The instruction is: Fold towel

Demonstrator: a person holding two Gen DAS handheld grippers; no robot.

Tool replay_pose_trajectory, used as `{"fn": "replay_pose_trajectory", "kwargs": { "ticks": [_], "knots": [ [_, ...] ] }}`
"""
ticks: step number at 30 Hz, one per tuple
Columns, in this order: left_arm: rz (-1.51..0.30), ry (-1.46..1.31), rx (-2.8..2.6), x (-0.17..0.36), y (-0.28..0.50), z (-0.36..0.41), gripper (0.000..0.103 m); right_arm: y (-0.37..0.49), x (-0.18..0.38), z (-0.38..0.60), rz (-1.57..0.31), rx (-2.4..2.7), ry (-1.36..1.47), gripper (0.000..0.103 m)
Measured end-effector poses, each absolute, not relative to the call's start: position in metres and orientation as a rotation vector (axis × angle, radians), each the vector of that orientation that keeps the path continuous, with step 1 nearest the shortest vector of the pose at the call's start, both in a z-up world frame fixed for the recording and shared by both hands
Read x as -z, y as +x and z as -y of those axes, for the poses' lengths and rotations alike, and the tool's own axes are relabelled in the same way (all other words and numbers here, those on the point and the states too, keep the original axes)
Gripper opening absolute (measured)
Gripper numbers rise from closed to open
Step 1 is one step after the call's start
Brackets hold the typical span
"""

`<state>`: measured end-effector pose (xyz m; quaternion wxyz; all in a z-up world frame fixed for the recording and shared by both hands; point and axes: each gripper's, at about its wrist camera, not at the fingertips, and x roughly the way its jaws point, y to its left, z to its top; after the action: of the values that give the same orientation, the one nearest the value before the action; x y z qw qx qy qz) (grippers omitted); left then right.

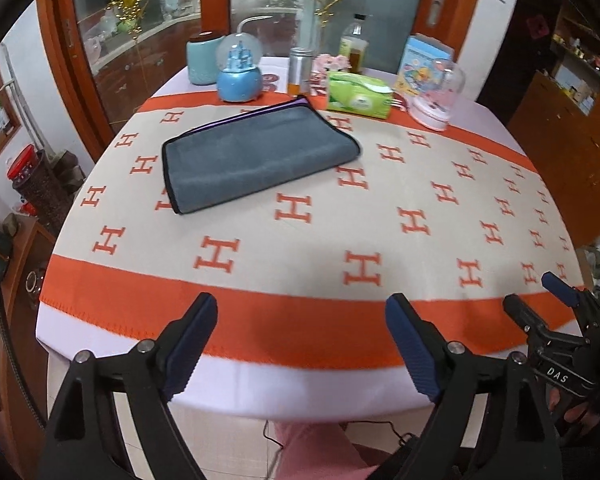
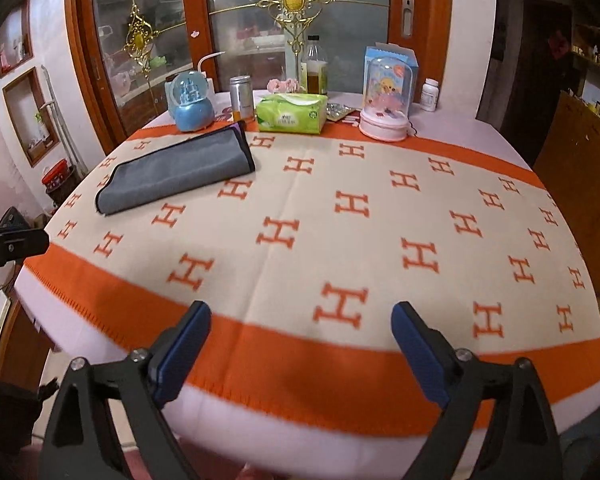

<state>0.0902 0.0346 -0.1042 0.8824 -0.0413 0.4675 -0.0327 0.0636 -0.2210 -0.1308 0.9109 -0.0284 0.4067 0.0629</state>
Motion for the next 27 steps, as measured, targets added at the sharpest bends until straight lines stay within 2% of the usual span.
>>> {"fn": "replay_pose_trajectory", "kwargs": {
  "ticks": [10,15,27],
  "knots": [
    [-0.917,-0.030,0.112,0.073,0.045,-0.004,0.091,0.012,0.090,0.230,-0.852,-0.083,-0.091,0.102],
    [-0.870,0.000,0.134,0.050,0.031,0.011,0.096,-0.005,0.063,0.224,-0.849,-0.096,-0.100,0.102],
    [-0.864,-0.011,0.144,0.024,0.026,0.025,0.097,-0.015,0.032,0.211,-0.888,-0.163,-0.030,0.102]
  ]
}}
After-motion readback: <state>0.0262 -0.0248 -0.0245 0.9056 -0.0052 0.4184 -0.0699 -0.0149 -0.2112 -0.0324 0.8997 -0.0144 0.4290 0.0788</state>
